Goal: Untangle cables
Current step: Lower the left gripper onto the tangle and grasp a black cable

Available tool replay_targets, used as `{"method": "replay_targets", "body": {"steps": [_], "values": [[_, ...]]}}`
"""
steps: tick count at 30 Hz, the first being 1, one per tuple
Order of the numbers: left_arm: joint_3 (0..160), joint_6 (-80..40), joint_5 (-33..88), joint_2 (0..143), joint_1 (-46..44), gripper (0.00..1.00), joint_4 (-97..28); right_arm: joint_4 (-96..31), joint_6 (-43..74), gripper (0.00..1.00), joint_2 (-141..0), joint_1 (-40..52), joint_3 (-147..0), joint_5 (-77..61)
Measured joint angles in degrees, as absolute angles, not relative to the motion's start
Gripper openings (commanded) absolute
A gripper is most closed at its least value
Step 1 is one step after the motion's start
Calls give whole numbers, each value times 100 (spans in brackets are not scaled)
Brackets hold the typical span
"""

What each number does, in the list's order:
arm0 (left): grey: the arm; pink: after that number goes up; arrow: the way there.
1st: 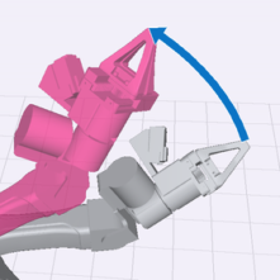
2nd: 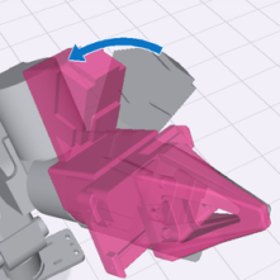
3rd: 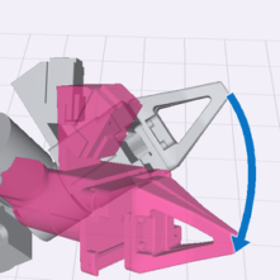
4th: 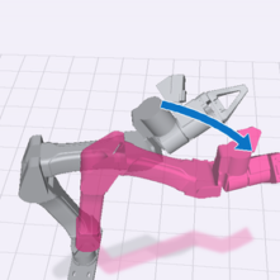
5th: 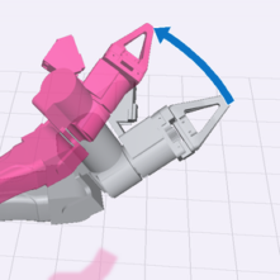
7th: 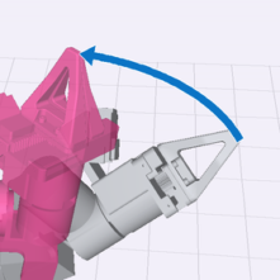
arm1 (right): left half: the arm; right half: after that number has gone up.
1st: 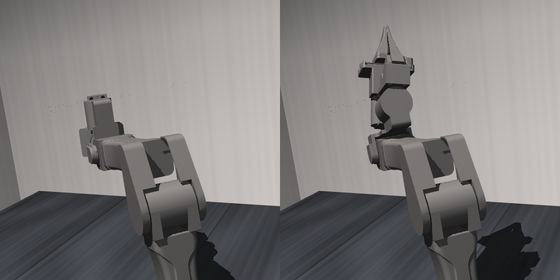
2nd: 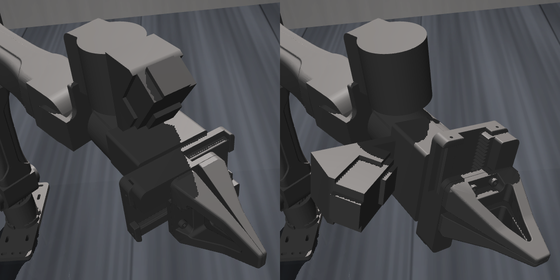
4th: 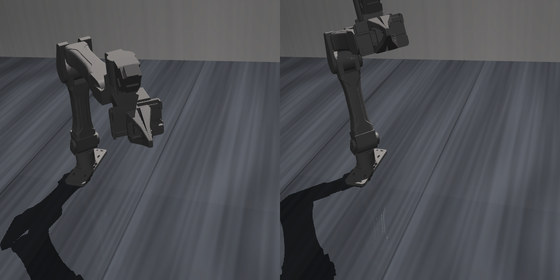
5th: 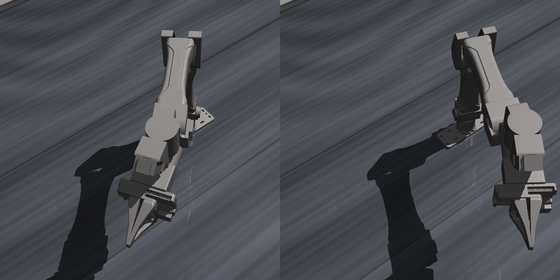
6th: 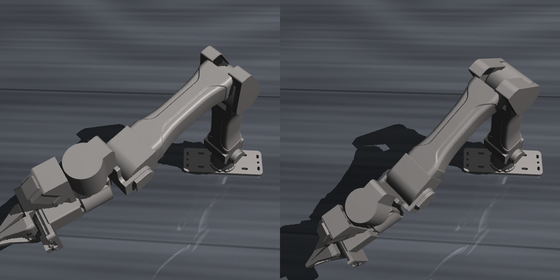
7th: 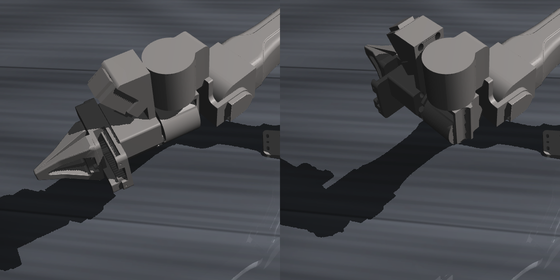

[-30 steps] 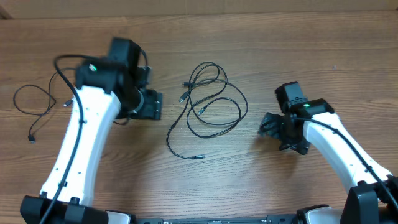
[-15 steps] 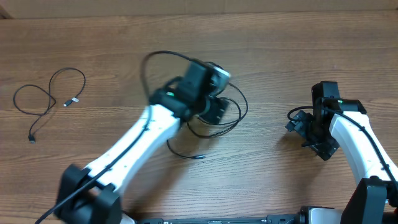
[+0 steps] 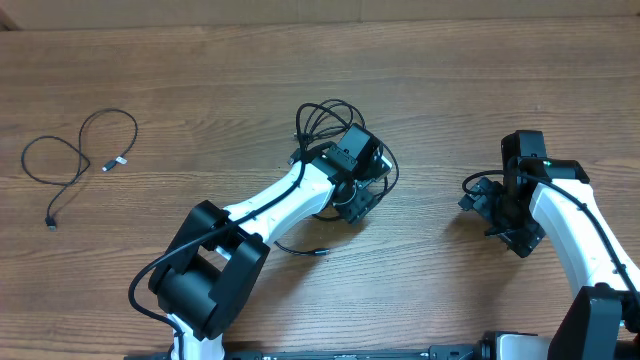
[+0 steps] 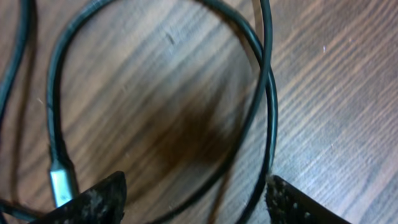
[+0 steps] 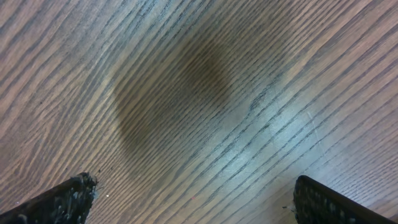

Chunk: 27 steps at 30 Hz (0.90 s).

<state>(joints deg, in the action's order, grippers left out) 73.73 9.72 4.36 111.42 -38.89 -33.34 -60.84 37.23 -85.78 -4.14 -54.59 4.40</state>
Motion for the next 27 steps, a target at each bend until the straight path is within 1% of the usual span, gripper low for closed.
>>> {"method": "replay_targets", "body": {"steps": [16, 27], "values": [[7369, 1044, 421, 11146, -3889, 55, -3103, -6093, 3726, 100, -8578, -414, -5459, 443], [7109, 1052, 419, 11146, -3889, 55, -2836, -6110, 3726, 100, -8578, -414, -5459, 443]]}}
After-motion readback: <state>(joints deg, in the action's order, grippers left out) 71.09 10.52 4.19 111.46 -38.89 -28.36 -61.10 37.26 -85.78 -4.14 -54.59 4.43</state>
